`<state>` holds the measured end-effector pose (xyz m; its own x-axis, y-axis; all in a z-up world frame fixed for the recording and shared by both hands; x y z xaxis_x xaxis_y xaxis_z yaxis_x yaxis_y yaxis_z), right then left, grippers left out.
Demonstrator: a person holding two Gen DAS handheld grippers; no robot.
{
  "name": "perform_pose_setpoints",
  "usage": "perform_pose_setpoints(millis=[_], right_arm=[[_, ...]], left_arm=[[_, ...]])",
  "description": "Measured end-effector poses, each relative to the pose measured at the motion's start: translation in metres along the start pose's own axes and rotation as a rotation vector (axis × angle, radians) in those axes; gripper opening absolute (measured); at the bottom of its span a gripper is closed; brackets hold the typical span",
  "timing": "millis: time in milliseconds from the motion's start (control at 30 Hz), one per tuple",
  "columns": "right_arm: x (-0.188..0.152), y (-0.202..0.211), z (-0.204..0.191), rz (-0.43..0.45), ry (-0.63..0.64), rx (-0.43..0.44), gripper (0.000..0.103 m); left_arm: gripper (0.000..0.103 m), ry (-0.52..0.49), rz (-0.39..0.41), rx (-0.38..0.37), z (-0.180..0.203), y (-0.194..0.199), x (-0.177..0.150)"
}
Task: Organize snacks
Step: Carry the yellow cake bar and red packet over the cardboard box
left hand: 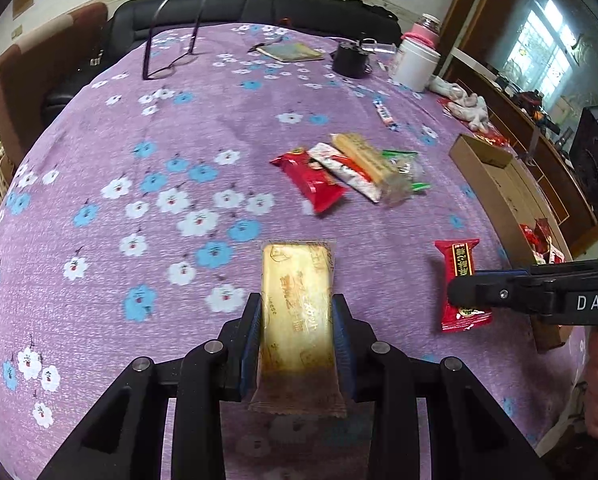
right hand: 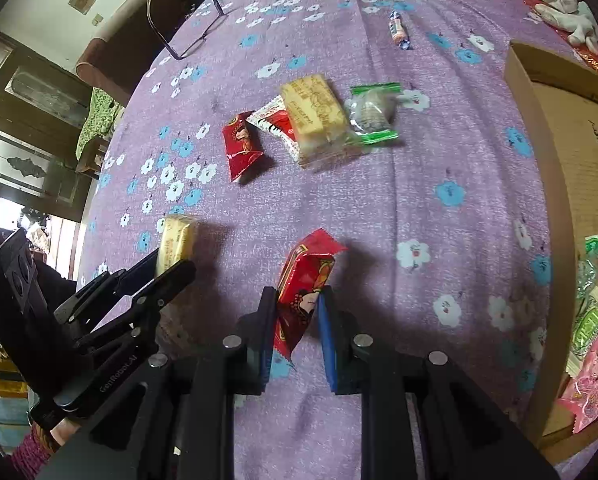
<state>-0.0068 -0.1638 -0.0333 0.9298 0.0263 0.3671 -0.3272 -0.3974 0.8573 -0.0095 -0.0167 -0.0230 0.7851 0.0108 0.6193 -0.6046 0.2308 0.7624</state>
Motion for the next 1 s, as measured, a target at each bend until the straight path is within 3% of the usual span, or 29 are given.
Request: perform_pose_setpoints(millis=[1000], right_arm=[[-0.002,0.043,0.034,0.062,0.010,0.027,0.020]], left_arm=[[0.035,-0.132,0.060,0.033,0.071,0.010,0.016]])
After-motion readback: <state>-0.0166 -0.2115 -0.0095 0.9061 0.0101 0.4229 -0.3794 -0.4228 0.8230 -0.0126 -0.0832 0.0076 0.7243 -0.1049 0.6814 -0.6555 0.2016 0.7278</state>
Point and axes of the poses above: each gripper's, at about its wrist camera, not at the fingertips, and y roughly against the way its jaws point, z to its right, x to its top, the point moved 6 cm from there along -y, roughly the way its jaws point, and after that the axes turned 7 degrees about z, right-handed, at the moved point
